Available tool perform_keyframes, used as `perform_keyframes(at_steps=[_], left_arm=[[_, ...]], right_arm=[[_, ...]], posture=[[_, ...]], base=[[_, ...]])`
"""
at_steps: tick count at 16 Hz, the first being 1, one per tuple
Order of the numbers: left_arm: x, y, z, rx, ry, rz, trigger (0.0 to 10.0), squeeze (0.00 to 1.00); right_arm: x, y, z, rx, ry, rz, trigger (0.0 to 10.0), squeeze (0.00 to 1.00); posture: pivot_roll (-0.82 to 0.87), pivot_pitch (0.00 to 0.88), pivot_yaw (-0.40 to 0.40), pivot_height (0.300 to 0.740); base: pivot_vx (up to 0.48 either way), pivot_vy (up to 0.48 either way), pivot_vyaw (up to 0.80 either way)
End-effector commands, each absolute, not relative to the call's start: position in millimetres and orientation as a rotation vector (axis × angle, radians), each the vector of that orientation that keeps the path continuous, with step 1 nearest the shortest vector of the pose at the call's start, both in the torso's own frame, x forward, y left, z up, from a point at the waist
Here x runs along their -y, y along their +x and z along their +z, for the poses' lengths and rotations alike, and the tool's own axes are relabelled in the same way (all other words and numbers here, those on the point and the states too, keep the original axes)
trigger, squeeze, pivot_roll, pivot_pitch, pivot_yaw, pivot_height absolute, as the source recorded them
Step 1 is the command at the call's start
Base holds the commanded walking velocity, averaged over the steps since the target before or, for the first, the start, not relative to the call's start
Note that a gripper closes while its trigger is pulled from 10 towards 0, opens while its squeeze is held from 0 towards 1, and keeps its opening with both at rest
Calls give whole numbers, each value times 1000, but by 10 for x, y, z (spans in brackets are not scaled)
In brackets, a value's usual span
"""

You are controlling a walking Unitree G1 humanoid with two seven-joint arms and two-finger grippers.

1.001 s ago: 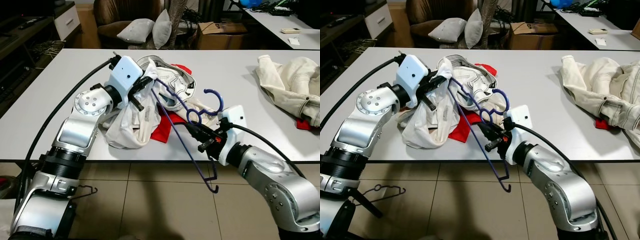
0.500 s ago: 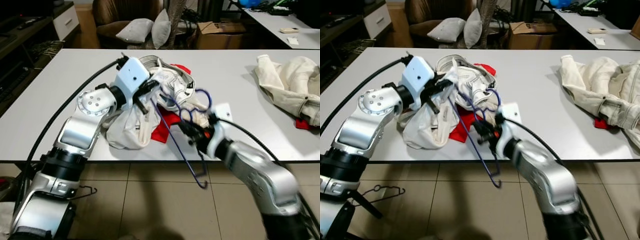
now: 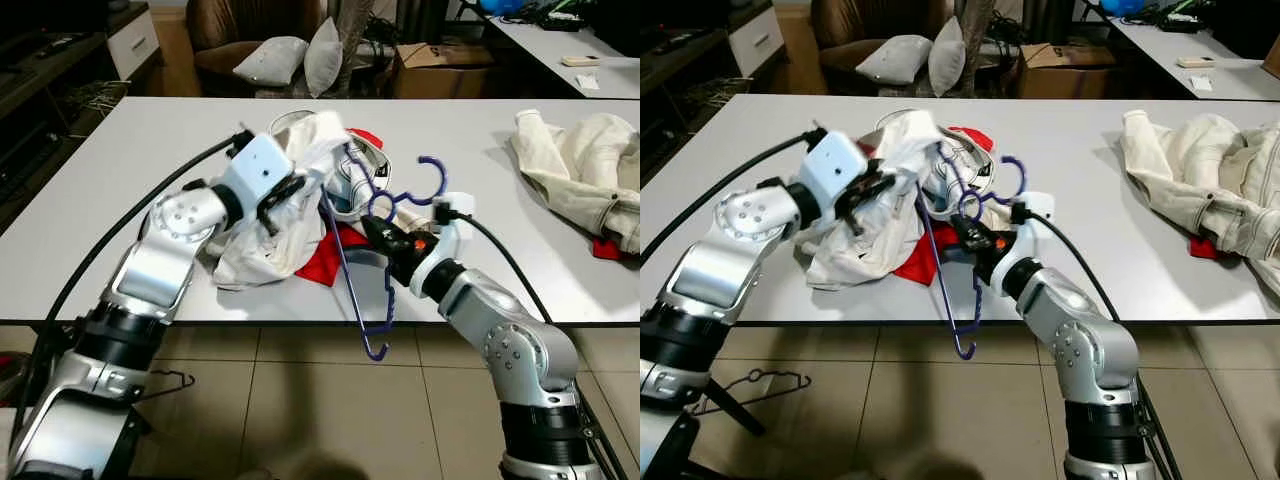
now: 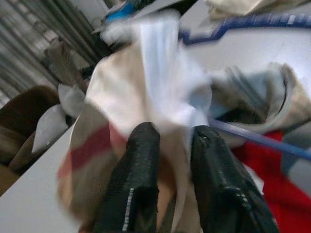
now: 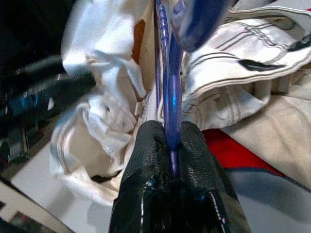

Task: Hang hanger

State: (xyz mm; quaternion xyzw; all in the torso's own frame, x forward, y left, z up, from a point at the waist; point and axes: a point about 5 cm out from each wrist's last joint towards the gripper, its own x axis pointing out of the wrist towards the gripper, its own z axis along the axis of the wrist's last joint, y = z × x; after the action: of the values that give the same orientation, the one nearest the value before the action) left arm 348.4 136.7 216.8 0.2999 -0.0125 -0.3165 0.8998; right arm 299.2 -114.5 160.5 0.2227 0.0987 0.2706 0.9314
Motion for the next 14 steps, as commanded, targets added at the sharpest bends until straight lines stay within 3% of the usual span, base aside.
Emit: perform_keyframes(at_steps=[1, 6, 9, 12, 13, 14], left_arm=[[-1405, 3483, 2177, 25, 639, -634, 10000, 1000], [-1590, 3429, 2248, 41, 517, -566, 10000, 1000], [-1771, 3236, 1982, -87, 449, -591, 10000, 1000], [-1616, 3055, 1868, -113, 364, -739, 10000, 1000], [-1542, 3033, 1839, -117, 353, -760, 10000, 957], [-1510, 3065, 1783, -130, 381, -729, 10000, 655]], right_arm=[[1160, 3020, 1649, -189, 480, 547, 10000, 0], [1163, 3034, 1614, -213, 515, 532, 10000, 0], [1174, 3028, 1631, -200, 567, 541, 10000, 0], [1151, 3014, 1656, -184, 581, 585, 10000, 0], [1124, 2991, 1680, -171, 583, 622, 10000, 0], [1098, 2970, 1706, -159, 582, 651, 10000, 0]], posture=[[54, 0, 27, 740], [52, 0, 33, 740], [60, 0, 28, 740], [64, 0, 24, 740], [64, 0, 26, 740], [60, 0, 31, 740]], base=[[0, 0, 0], [0, 0, 0], [0, 0, 0], [0, 0, 0], [0, 0, 0], [0, 0, 0]])
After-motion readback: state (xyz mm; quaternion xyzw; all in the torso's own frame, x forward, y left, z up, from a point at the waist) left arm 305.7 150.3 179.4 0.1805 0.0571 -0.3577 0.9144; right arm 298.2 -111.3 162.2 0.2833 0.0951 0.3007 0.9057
